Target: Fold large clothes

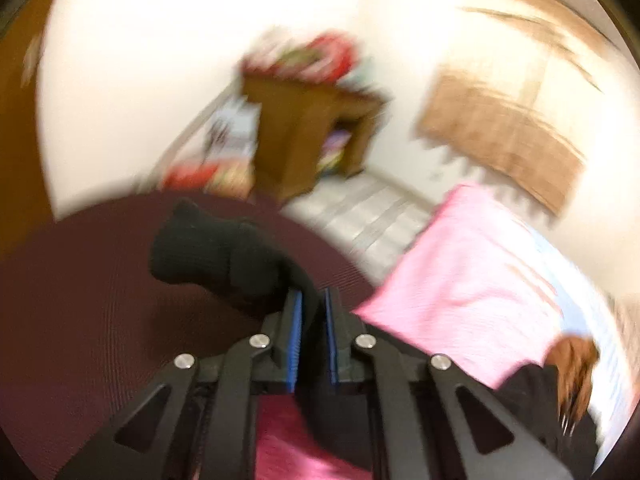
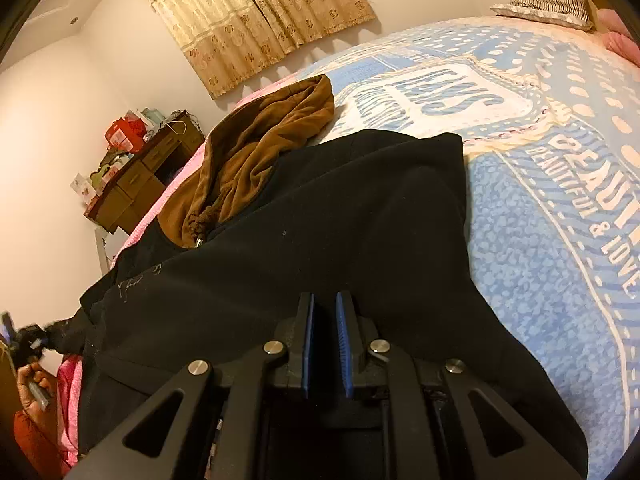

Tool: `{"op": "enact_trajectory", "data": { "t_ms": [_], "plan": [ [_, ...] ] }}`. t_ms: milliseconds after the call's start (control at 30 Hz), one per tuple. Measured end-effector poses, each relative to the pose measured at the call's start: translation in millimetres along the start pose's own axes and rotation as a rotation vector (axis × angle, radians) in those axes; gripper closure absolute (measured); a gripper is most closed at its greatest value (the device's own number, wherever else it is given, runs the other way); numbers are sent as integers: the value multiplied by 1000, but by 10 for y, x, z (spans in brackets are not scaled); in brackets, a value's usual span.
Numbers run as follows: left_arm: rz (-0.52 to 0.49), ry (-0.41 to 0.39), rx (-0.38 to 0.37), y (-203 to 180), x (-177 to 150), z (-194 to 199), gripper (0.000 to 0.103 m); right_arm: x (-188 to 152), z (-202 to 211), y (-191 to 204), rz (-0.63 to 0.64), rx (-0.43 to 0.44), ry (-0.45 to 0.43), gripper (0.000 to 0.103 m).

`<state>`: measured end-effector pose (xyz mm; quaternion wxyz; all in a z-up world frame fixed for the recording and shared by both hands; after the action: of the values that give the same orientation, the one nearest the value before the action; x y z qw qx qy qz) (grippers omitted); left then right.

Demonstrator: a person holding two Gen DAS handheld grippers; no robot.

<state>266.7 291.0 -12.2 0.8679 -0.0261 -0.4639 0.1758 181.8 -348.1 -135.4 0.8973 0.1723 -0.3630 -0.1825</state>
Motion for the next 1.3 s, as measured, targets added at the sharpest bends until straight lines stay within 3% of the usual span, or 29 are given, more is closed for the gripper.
{"op": "enact_trajectory", "data": {
  "t_ms": [67,133,233,367,433,467,533,567,600,667,733,767,867,900,967,1033,1100,1200,1233,1267,1300],
  "plan": [
    [-206,-89,-89,-685,-61,369,94,1,0,-2,-1,3,0,91],
    [-349,-128,-179,-1262,-254,623,94,2,2,-5,-2,6,-1,91],
    [-536,-67,-355,-2207,-936,888,94,1,5,-9,-6,13,-2,91],
    [-692,36,-408,-2820,-1802,919,94,1,12,-24,-18,31,-3,91],
    [-673,97,-446,-2874,-2043,948,92,1,16,-35,-27,44,-4,91],
    [-643,116,-458,-2786,-2113,1004,85,2,19,-39,-31,50,-5,91],
    [-565,139,-455,-2594,-1980,917,82,3,19,-43,-37,58,-6,91],
    [-519,146,-441,-2444,-1884,895,66,3,18,-44,-37,60,-5,91],
    [-466,151,-395,-2234,-1718,828,32,4,17,-41,-38,61,-5,91],
    [-343,93,-266,-1677,-1291,688,0,5,15,-41,-41,66,-6,91],
    [-238,33,-146,-1170,-943,589,0,3,12,-37,-43,69,-6,91],
    [-198,33,-98,-966,-812,489,0,4,10,-35,-43,69,-5,91],
    [48,54,93,45,-483,159,0,4,7,-34,-42,67,-6,91],
    [117,72,118,259,-446,50,0,4,11,-38,-42,68,-6,91],
    [299,154,129,710,-445,-246,0,4,8,-36,-43,68,-6,91],
    [409,221,101,905,-559,-436,0,4,12,-38,-42,68,-6,91],
    [488,308,67,979,-667,-702,0,4,9,-39,-42,68,-5,91],
    [538,354,55,983,-794,-915,3,5,9,-40,-42,67,-5,91],
    [499,320,83,978,-751,-902,8,5,8,-40,-42,67,-6,91],
    [462,315,88,923,-720,-885,33,5,8,-40,-43,68,-6,91],
    [437,317,91,868,-715,-914,46,6,10,-38,-42,68,-6,91]
  ]
}}
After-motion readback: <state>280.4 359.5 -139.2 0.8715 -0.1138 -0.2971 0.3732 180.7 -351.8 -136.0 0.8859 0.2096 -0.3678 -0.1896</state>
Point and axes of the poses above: each gripper's, at about its wrist camera, not at the fingertips, and z roughly against the way its jaws point, y to its left, x to its top, the point moved 8 cm from there along -z, roughly the way its jaws point, and after that the axes turned 3 degrees about y, right-handed, at the moved point
